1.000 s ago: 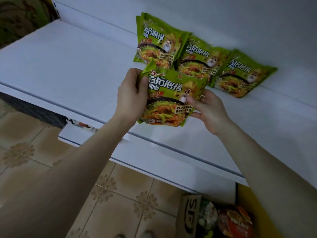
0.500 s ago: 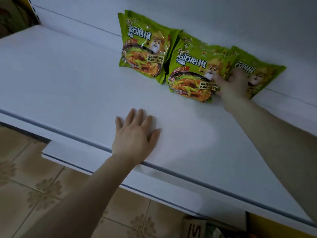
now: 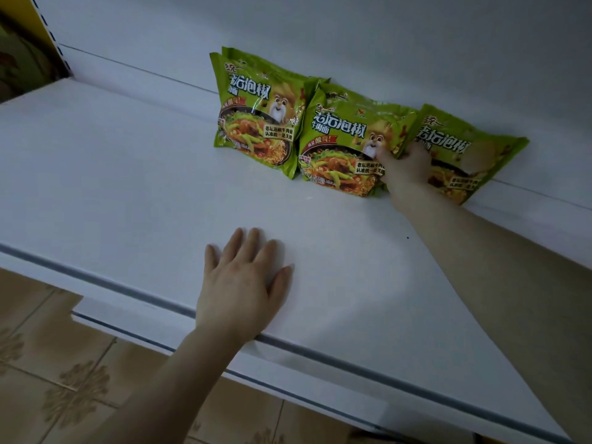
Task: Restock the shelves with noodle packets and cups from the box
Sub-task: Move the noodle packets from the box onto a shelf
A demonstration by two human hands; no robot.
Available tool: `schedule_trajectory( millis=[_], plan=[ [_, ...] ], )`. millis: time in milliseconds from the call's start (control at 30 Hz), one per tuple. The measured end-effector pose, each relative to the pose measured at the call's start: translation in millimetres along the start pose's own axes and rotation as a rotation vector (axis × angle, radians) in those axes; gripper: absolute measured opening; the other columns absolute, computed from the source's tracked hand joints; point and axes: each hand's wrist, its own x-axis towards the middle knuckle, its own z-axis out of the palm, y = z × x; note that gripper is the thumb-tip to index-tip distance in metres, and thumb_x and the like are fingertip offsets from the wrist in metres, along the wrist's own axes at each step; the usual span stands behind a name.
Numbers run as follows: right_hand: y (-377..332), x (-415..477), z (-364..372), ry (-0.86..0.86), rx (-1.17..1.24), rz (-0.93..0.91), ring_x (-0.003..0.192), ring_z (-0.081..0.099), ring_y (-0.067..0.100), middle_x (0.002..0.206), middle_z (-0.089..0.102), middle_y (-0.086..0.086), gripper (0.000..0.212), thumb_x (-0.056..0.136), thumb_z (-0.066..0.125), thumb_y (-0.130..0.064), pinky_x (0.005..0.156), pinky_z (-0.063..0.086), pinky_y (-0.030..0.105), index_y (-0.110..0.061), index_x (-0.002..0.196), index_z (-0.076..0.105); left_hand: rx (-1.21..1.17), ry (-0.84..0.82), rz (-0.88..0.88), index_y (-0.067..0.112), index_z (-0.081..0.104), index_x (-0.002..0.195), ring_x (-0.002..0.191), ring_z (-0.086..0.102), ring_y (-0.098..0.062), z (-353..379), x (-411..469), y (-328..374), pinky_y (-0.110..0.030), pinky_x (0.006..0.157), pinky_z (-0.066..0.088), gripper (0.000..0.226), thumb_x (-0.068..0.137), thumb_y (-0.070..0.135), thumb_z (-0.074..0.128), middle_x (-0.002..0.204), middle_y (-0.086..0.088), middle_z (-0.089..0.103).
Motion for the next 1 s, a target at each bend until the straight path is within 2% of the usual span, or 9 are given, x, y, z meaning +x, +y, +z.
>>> schedule_trajectory(
  millis=[100,200,333,433,533,633,767,867,1000],
  plan=[
    [2.7,0.2,-0.6,-0.032,-0.024,0.007,0.095,0.063,0.029,0.104,0.066,0.012,0.03,0.079,0.069,-0.031,0.086,0.053,0.047,-0.008,0.099,0.064,0.002,-0.009,0.001,0.019,0.054,0.112,0.122,0.044,-0.033,-0.2,-0.5,-0.2,-0.054,0.093,0.037,0.047,0.09,0.05,0.026,0.124,-0.008,0.053],
    [5.4,-5.3,-1.6,-0.078,-0.029,0.013,0.093,0.061,0.024,0.103,0.065,0.008,0.037,0.077,0.07,-0.037,0.081,0.051,0.036,-0.01,0.101,0.063,0.008,-0.005,0.006,0.019,0.054,0.111,0.122,0.044,-0.033,-0.4,-0.4,0.4,-0.054,0.093,0.037,0.047,0.09,0.05,0.025,0.123,-0.008,0.052],
    [9.8,-19.2,-8.7,-0.056,-0.2,-0.079,0.084,0.052,0.019,0.094,0.058,0.007,0.033,0.086,0.061,-0.031,0.069,0.036,0.026,-0.003,0.104,0.06,0.025,0.044,0.024,0.014,0.057,0.106,0.12,0.048,-0.036,2.2,-0.8,0.6,-0.055,0.088,0.04,0.046,0.09,0.046,0.028,0.12,-0.011,0.056],
    [8.5,-40.4,-23.2,-0.089,-0.356,-0.17,0.083,0.055,0.025,0.09,0.06,0.011,0.025,0.089,0.056,-0.026,0.067,0.036,0.026,-0.002,0.094,0.061,0.039,0.057,0.061,0.01,0.059,0.097,0.111,0.052,-0.036,1.1,0.3,1.9,-0.052,0.082,0.043,0.044,0.089,0.042,0.03,0.109,-0.013,0.059],
    [0.4,-68.8,-37.6,-0.194,-0.441,-0.314,0.103,0.057,0.03,0.11,0.063,0.019,0.031,0.091,0.054,-0.023,0.085,0.045,0.036,0.003,0.106,0.061,0.076,0.124,0.164,0.005,0.065,0.087,0.104,0.061,-0.035,-4.6,-3.0,7.2,-0.056,0.082,0.047,0.042,0.089,0.034,0.035,0.102,-0.015,0.066],
    [-6.1,-100.5,-55.0,-0.282,-0.444,-0.397,0.113,0.054,0.022,0.119,0.062,0.009,0.03,0.092,0.055,-0.023,0.09,0.04,0.027,-0.004,0.114,0.061,0.051,0.224,0.338,0.005,0.07,0.088,0.101,0.065,-0.033,-17.3,-10.9,26.6,-0.053,0.085,0.048,0.041,0.088,0.03,0.037,0.101,-0.014,0.07],
    [-0.7,-137.0,-93.1,-0.245,-0.413,-0.322,0.111,0.056,0.018,0.117,0.064,0.006,0.028,0.091,0.056,-0.024,0.093,0.041,0.024,-0.007,0.112,0.063,-0.063,0.282,0.526,0.008,0.071,0.081,0.087,0.069,-0.027,-33.5,-29.1,69.0,-0.04,0.083,0.052,0.035,0.088,0.027,0.042,0.083,-0.007,0.072],
    [13.6,-159.2,-135.9,-0.176,-0.422,-0.267,0.108,0.058,0.015,0.115,0.065,0.004,0.026,0.091,0.057,-0.023,0.084,0.04,0.015,-0.009,0.112,0.063,-0.134,0.291,0.635,0.009,0.069,0.074,0.071,0.067,-0.024,-32.0,-46.4,99.6,-0.033,0.076,0.049,0.031,0.087,0.024,0.045,0.072,-0.005,0.069],
    [43.6,-193.1,-207.1,-0.041,-0.439,-0.15,0.101,0.059,0.013,0.111,0.066,0.003,0.024,0.09,0.058,-0.02,0.08,0.037,0.011,-0.008,0.109,0.064,-0.222,0.243,0.779,0.007,0.07,0.077,0.069,0.067,-0.024,-19.8,-76.8,139.9,-0.03,0.077,0.041,0.03,0.088,0.023,0.046,0.073,-0.006,0.069]
  ],
)
